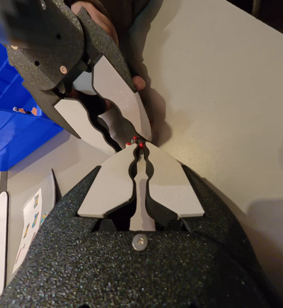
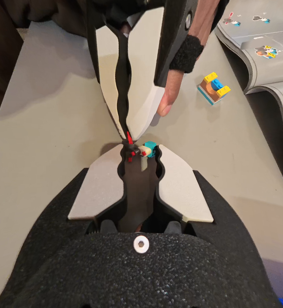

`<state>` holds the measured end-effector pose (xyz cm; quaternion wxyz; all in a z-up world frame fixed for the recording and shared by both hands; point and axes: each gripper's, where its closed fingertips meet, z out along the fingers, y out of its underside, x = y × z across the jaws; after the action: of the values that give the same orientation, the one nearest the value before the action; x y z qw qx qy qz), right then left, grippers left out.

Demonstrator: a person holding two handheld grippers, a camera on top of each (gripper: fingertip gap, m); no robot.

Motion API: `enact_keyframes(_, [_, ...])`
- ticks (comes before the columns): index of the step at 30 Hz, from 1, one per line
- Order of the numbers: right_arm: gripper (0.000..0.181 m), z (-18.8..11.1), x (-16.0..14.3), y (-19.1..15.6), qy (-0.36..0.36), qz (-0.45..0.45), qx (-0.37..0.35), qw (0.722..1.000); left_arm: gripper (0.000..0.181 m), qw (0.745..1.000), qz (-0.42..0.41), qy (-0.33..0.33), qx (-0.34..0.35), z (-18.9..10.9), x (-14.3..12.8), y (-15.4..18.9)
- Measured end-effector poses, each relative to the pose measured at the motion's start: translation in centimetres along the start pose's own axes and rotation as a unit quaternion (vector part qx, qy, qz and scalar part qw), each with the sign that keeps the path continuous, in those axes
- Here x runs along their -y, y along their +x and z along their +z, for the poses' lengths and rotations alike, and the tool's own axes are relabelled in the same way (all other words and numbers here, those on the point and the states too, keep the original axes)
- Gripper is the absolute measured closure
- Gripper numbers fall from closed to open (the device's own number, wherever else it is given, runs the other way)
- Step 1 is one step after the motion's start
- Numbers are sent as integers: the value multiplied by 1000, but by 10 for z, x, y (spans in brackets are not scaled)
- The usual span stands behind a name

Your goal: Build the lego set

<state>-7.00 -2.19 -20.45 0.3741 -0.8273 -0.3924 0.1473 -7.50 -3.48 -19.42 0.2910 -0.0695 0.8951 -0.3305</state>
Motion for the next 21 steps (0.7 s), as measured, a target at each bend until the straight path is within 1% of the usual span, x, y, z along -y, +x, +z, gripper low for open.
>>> enact_keyframes(12, [148, 5, 5, -5, -16, -43, -2, 999, 177, 993, -102, -19, -59, -5, 1, 7])
enact_keyframes(18, [148, 7, 7, -6, -20, -52, -3, 998, 177, 986, -146, -2, -82, -7, 0, 9])
enact_keyframes(21, [148, 5, 9, -4, -12, -44, -7, 999, 177, 987, -146, 12, -73, -8, 1, 6])
